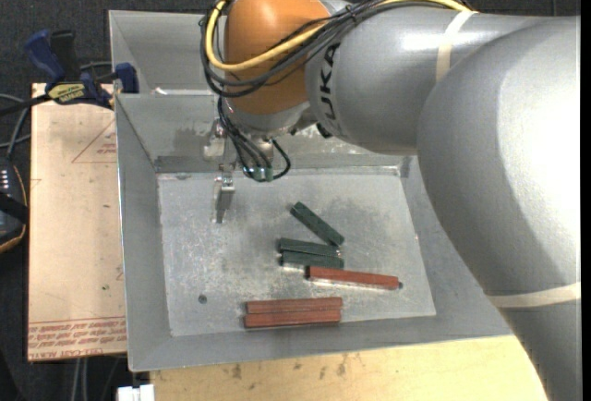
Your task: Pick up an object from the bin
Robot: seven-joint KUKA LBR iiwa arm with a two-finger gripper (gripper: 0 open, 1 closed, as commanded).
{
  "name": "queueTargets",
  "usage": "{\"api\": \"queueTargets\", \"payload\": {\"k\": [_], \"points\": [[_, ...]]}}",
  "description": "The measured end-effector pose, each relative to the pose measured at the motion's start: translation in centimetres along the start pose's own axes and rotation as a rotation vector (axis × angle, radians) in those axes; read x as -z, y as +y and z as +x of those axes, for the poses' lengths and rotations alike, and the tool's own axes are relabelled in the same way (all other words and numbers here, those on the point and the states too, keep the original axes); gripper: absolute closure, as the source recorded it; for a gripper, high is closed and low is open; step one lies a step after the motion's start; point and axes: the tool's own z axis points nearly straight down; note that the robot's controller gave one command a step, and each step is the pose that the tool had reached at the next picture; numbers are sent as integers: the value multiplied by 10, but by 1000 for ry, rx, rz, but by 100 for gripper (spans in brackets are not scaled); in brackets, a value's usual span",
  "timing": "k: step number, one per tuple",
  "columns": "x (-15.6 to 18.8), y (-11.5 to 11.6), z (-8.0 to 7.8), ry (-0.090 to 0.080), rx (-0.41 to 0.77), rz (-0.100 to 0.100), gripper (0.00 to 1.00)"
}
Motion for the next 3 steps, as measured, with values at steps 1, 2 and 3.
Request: {"api": "queueTargets", "payload": {"k": [1, 2, 3], "points": [[5, -1, -2, -8, -3, -1, 0], [-21, -23, 4, -16, 106, -4, 0], [-47, -60, 30, 5, 300, 2, 0]]}}
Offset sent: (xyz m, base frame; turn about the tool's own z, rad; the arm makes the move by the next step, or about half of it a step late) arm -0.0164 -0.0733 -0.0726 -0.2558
